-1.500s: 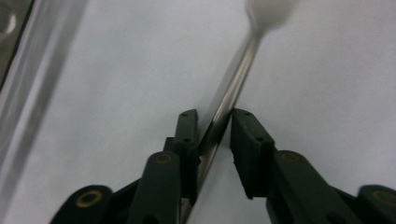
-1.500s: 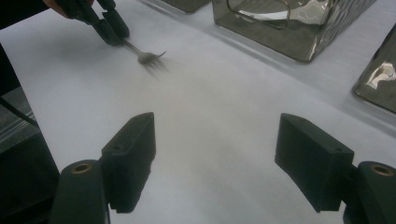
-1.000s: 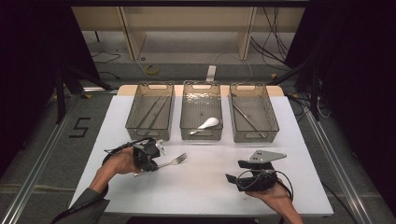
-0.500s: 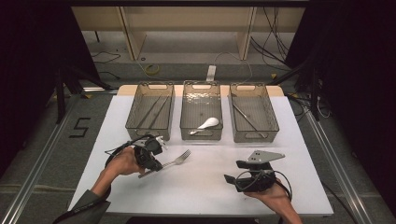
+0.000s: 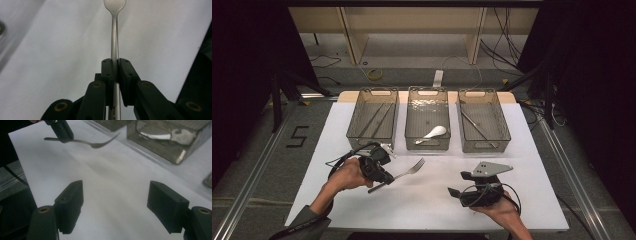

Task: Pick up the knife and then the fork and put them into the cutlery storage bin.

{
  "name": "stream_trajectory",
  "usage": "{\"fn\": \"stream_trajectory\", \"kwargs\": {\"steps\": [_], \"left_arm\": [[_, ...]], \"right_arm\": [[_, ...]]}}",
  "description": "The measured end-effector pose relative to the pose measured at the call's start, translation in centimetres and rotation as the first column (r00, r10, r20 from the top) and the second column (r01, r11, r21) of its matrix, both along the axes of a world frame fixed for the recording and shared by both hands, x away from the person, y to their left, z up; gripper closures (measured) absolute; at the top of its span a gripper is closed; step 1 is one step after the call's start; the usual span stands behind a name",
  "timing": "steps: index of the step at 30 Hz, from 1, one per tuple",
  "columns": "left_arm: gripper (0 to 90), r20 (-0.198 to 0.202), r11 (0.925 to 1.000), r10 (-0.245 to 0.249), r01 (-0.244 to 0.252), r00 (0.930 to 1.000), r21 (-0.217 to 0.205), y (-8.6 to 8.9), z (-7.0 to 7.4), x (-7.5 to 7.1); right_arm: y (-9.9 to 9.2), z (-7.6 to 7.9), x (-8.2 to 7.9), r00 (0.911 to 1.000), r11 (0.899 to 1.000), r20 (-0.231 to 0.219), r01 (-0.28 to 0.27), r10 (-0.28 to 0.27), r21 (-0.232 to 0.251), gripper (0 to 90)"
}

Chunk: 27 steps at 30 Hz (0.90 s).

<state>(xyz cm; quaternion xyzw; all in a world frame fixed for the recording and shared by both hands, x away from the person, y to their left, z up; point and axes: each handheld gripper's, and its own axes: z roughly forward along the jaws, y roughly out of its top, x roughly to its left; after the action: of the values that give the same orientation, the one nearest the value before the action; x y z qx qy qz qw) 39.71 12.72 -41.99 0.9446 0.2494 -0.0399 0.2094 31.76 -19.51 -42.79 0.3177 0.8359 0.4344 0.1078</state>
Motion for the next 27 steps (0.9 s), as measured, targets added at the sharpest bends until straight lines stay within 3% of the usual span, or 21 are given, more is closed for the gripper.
{"fn": "stream_trajectory", "kwargs": {"steps": [5,7,9,13,20,24,27], "left_arm": [[82.4,-0.031,0.9995,-0.023,0.023,0.9993,-0.023,-1.0,0.3,-0.5],[82.4,-0.041,0.9994,-0.031,0.030,0.9987,-0.018,-1.5,0.2,-0.7],[82.4,-0.053,0.9985,-0.047,0.046,0.9975,-0.029,-2.0,0.1,-1.0],[82.4,-0.064,0.9972,-0.074,0.073,0.9952,-0.017,-2.9,0.1,-1.6],[82.4,-0.066,0.9940,-0.109,0.109,0.9918,-0.002,-4.2,0.1,-2.6],[82.3,-0.065,0.9904,-0.137,0.138,0.9885,0.008,-4.9,0.3,-3.0],[82.4,-0.063,0.9888,-0.149,0.149,0.9869,0.006,-5.3,0.5,-3.3]], "right_arm": [[2.1,0.7,-0.9,0.9941,0.997,0.076,-0.077,0.078,-0.015,30.2],[3.2,0.7,-1.2,0.9865,0.990,0.087,-0.138,0.139,-0.024,30.0],[4.5,0.5,-1.4,0.9777,0.982,0.100,-0.179,0.185,-0.065,29.9],[6.5,0.1,-1.7,0.9641,0.967,0.115,-0.226,0.239,-0.117,30.1],[7.9,-0.2,-1.9,0.9490,0.947,0.138,-0.254,0.283,-0.196,32.6],[8.4,-0.5,-1.8,0.9447,0.937,0.140,-0.260,0.296,-0.233,35.8],[8.7,-0.9,-1.7,0.9396,0.925,0.142,-0.265,0.311,-0.272,39.3]]}}
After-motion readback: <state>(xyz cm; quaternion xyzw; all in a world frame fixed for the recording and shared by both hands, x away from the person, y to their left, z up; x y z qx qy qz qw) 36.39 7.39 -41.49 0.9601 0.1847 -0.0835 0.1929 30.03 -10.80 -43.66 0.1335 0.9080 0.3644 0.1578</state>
